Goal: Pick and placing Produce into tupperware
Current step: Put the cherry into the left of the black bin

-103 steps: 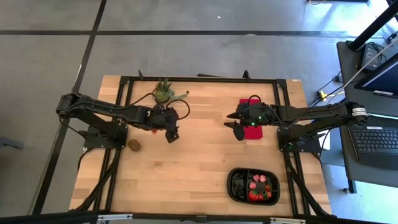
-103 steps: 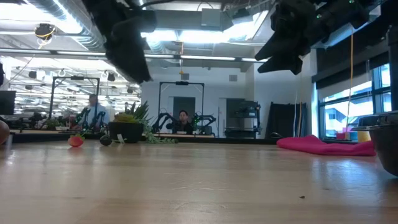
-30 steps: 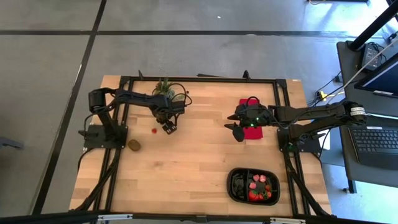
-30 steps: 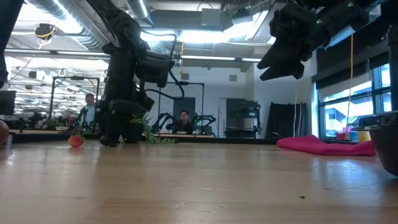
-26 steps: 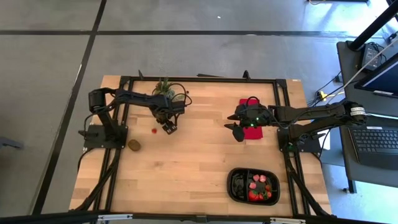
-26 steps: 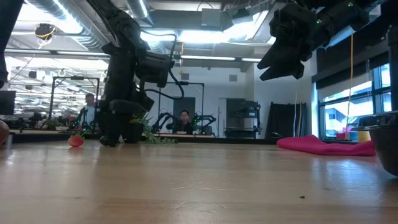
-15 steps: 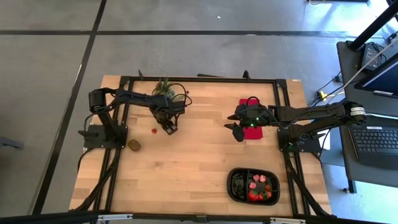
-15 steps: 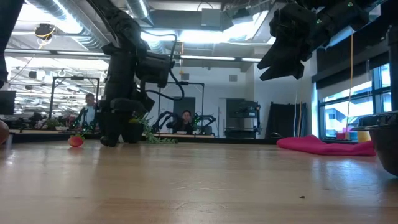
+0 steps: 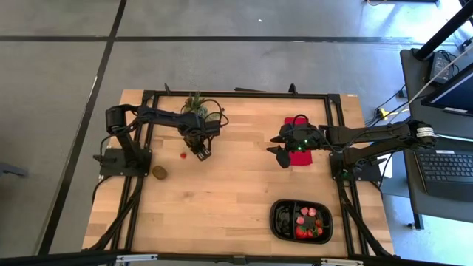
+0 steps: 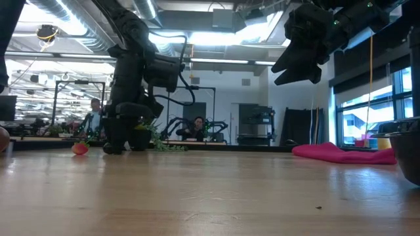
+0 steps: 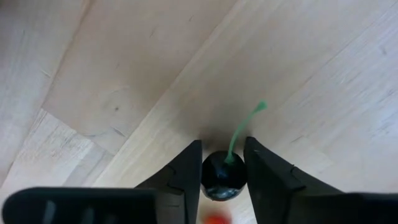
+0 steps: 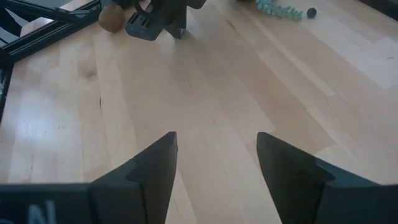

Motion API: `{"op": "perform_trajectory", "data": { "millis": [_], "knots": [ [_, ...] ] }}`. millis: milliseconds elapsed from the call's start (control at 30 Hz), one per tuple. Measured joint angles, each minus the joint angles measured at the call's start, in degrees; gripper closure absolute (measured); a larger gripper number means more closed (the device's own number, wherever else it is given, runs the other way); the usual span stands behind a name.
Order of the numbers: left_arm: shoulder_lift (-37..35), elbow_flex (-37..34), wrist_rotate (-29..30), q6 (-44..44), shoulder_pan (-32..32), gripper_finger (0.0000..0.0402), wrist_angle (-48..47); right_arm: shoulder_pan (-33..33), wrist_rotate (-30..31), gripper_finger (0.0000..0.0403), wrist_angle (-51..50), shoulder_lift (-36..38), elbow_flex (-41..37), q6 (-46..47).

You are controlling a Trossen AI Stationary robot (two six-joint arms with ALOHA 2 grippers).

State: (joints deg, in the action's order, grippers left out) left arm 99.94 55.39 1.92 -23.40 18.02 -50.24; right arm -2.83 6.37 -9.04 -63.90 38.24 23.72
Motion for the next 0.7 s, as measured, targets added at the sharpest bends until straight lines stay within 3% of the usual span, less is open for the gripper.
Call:
{"op": "perform_trajectory", "data": {
  "millis": [200,700],
  "knots": [
    [0.0,0.0,0.3,0.0,-0.2,0.0288,0.0,0.0,0.0,0.0181,0.0,0.0,0.0,0.0],
    [0.0,-0.1,-0.2,2.2,-0.2,0.0322,0.2,0.0,0.0,0.0181,0.0,0.0,0.0,0.0]
  ]
}}
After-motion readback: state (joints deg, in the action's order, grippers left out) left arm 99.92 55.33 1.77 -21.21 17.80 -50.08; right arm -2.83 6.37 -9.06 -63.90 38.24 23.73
